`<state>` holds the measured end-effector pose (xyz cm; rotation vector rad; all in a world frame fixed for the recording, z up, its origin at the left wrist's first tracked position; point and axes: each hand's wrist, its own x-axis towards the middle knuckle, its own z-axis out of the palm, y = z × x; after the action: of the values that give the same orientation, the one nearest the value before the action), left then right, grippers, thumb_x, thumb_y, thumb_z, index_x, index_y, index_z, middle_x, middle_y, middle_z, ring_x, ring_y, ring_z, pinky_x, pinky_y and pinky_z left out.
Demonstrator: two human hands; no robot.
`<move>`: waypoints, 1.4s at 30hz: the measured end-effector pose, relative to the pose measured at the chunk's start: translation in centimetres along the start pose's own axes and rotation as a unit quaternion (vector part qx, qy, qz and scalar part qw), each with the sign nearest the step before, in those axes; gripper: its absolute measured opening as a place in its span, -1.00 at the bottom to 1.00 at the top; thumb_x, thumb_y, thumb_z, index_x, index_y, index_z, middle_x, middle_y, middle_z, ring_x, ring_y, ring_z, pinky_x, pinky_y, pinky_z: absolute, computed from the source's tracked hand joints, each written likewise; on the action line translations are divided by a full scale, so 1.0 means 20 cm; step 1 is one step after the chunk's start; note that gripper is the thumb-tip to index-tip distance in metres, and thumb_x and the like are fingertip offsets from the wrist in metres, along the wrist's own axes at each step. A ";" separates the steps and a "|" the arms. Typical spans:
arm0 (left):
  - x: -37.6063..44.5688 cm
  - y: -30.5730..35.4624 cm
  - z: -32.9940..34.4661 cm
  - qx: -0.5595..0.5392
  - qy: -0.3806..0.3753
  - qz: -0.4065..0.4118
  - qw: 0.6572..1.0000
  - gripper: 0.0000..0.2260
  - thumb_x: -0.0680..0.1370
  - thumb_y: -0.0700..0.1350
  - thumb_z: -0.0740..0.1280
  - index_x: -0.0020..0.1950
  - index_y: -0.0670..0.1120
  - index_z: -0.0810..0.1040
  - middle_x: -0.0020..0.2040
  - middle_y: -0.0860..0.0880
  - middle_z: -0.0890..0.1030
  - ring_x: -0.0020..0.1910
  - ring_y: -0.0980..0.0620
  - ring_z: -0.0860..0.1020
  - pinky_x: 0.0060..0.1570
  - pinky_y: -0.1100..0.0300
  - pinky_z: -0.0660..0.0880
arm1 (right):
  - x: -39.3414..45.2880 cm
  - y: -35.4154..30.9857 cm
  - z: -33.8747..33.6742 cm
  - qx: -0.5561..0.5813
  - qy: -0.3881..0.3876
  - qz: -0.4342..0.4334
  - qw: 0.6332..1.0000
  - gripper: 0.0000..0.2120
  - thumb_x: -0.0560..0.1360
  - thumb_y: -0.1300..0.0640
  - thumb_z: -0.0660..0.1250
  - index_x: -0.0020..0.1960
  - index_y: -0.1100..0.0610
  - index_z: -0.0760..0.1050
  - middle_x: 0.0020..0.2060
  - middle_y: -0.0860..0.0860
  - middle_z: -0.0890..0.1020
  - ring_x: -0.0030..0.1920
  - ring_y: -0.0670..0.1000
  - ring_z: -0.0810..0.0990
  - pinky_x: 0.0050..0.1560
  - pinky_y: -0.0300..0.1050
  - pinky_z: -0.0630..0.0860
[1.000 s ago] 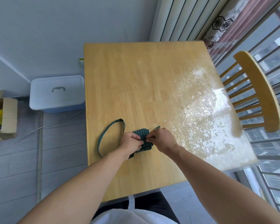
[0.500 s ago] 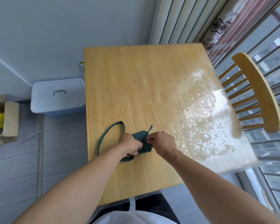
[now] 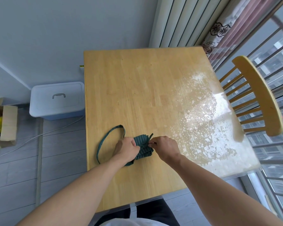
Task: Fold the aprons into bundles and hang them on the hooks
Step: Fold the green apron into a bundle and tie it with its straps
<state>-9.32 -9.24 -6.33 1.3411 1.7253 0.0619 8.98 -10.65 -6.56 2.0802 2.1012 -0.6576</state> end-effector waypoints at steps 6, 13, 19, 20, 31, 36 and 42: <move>0.02 -0.06 -0.06 0.186 -0.047 0.166 0.967 -0.83 0.69 -0.08 0.20 -0.09 -0.03 0.40 -0.24 0.05 0.48 -0.31 0.04 0.45 -0.34 0.13 0.38 | 0.01 0.01 -0.03 -0.017 0.008 -0.032 0.999 -0.75 0.69 -0.11 0.15 0.15 -0.07 0.57 -0.04 -0.09 0.68 -0.11 0.01 0.63 -0.22 -0.11 0.38; 0.05 -0.15 -0.08 0.147 -0.040 0.148 0.977 -0.77 0.71 -0.17 0.11 -0.14 -0.12 0.38 -0.31 0.04 0.40 -0.34 0.01 0.36 -0.37 0.11 0.25 | 0.00 0.09 0.00 -0.056 0.002 -0.004 0.998 -0.74 0.71 -0.10 0.02 -0.01 -0.03 0.40 -0.21 -0.09 0.62 -0.29 0.04 0.59 -0.32 -0.11 0.37; 0.08 -0.15 -0.08 0.103 -0.070 0.075 0.989 -0.78 0.71 -0.17 0.12 -0.13 -0.07 0.39 -0.29 0.09 0.38 -0.36 0.08 0.35 -0.38 0.17 0.28 | 0.02 0.09 0.05 0.076 -0.091 0.096 0.988 -0.78 0.67 -0.12 0.16 -0.04 -0.05 0.48 -0.15 -0.01 0.66 -0.21 0.07 0.60 -0.28 -0.07 0.45; 0.08 -0.16 -0.08 0.098 -0.072 0.064 0.991 -0.78 0.71 -0.12 0.13 -0.12 -0.08 0.39 -0.27 0.07 0.42 -0.34 0.06 0.37 -0.35 0.16 0.32 | 0.02 0.09 0.05 0.150 -0.117 0.117 0.975 -0.78 0.66 -0.11 0.21 -0.01 -0.01 0.52 -0.12 0.01 0.67 -0.19 0.06 0.63 -0.27 -0.05 0.50; 0.07 -0.22 -0.17 -0.024 -0.018 0.031 0.999 -0.81 0.59 0.15 0.35 0.01 0.05 0.53 -0.09 0.09 0.62 -0.09 0.05 0.61 -0.14 0.13 0.52 | -0.08 -0.16 0.16 0.519 -0.141 0.294 0.790 -0.39 0.31 -0.24 0.60 0.13 0.12 0.50 0.00 0.09 0.69 -0.05 0.08 0.72 -0.13 -0.02 0.70; 0.03 -0.14 -0.25 -0.049 0.007 0.062 0.997 -0.56 0.50 0.23 0.43 0.29 0.08 0.44 0.21 0.16 0.47 0.16 0.09 0.51 0.14 0.07 0.50 | -0.04 -0.26 0.09 0.539 -0.049 0.265 0.798 -0.66 0.43 0.11 0.55 0.09 0.12 0.47 -0.04 0.06 0.65 -0.12 0.01 0.63 -0.15 -0.05 0.58; -0.07 0.13 -0.33 -0.202 -0.165 0.091 0.961 -0.66 0.56 0.13 0.43 0.24 -0.03 0.62 0.08 0.02 0.73 0.09 0.02 0.69 0.27 -0.01 0.55 | -0.17 -0.12 -0.26 0.653 -0.026 0.158 0.740 -0.68 0.51 0.30 0.45 0.22 0.18 0.46 0.13 0.20 0.62 0.10 0.14 0.69 0.10 0.06 0.66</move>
<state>-11.88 -6.27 -0.38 1.1256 1.2265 0.2645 8.00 -11.80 -0.09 2.6788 1.0785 -2.5692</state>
